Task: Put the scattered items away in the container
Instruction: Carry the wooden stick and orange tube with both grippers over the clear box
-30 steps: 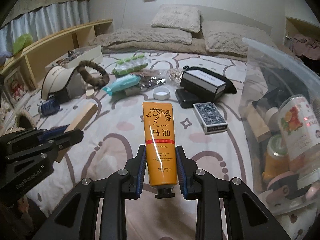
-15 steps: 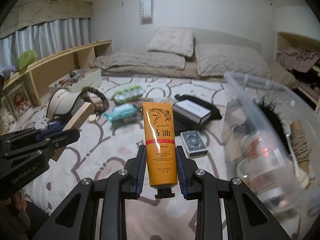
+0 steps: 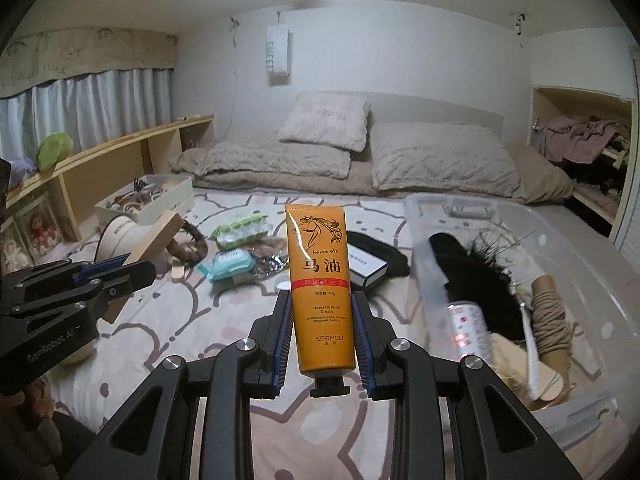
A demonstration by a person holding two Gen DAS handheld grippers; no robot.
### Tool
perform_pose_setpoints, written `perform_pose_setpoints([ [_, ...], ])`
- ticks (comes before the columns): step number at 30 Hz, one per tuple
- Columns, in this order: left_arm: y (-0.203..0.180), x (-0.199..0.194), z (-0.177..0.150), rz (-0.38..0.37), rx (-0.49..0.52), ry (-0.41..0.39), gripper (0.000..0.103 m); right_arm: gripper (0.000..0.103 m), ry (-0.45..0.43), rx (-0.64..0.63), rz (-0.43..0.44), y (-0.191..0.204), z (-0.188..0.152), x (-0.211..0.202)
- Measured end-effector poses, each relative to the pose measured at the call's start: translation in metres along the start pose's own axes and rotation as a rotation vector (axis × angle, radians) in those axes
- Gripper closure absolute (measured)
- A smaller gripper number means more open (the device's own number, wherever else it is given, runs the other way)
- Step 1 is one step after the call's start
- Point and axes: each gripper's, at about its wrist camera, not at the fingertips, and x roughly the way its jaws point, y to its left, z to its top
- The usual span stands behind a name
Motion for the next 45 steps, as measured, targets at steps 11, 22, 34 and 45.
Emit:
perform_pose_setpoints([
  [11,-0.033,-0.007,0.022,-0.058,0.019,-0.046,0.085,0.074,-0.060,0.019,-0.005,-0.028,0.022,-0.030],
  [22,-0.069,-0.012,0.049,-0.128,0.043,-0.098,0.085,0.074,-0.085,0.052,-0.019,-0.079,0.042,-0.055],
  [34,-0.108,0.001,0.062,-0.218,0.076,-0.098,0.085,0.074,-0.014,0.064,-0.043,-0.135,0.045,-0.053],
  [45,-0.137,0.029,0.063,-0.295,0.078,-0.045,0.085,0.074,0.241,-0.058,0.036,-0.163,0.022,-0.007],
])
